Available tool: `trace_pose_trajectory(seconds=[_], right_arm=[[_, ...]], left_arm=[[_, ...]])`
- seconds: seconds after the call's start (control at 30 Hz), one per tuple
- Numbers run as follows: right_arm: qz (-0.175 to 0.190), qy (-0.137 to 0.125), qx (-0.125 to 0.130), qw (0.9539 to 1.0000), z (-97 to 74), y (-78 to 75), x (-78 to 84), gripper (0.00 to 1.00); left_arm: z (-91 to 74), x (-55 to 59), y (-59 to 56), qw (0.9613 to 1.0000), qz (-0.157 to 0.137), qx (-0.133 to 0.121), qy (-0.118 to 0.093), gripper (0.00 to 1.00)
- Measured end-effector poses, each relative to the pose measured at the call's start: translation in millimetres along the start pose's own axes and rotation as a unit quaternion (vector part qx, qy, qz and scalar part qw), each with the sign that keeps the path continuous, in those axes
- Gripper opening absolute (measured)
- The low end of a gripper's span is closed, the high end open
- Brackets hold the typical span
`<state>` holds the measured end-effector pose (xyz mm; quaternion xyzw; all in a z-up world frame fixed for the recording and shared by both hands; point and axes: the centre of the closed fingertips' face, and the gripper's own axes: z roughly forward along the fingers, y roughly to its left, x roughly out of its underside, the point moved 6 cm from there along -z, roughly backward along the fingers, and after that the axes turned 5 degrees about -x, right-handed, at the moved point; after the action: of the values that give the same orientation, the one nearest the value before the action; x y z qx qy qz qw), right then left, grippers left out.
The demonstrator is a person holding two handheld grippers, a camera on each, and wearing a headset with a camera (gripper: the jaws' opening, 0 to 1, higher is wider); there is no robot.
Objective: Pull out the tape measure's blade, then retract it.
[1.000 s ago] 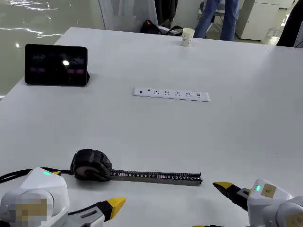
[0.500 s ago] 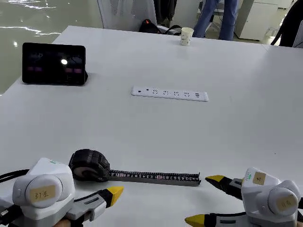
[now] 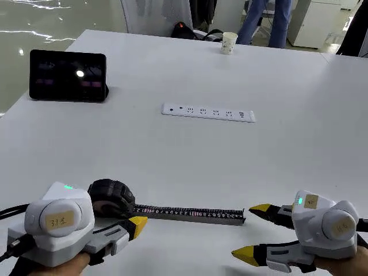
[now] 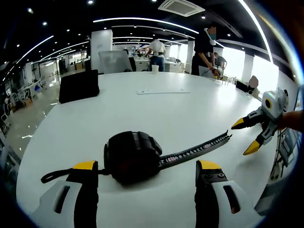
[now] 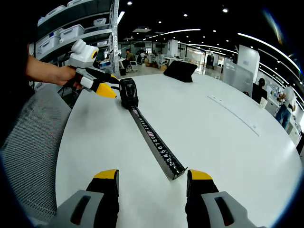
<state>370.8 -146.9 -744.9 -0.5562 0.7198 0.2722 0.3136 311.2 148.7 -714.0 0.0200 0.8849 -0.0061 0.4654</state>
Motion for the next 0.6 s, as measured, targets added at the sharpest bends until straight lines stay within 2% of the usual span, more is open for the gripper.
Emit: trace_pose_trajectory(seconds=[0.27,0.6], right_arm=[[-0.028,0.017,-0.023,0.9992,5.4,-8.8,1.5,0.49],[-0.044,0.029,-0.039,0.9979,6.8,-18.8,0.0,0.43]], left_arm=[[7.2,-8.0,-0.3,0.9999,-0.008,-0.010,-0.008,0.75],[13.5,-6.3,2.3,0.9996,-0.015,-0.022,0.005,0.72]])
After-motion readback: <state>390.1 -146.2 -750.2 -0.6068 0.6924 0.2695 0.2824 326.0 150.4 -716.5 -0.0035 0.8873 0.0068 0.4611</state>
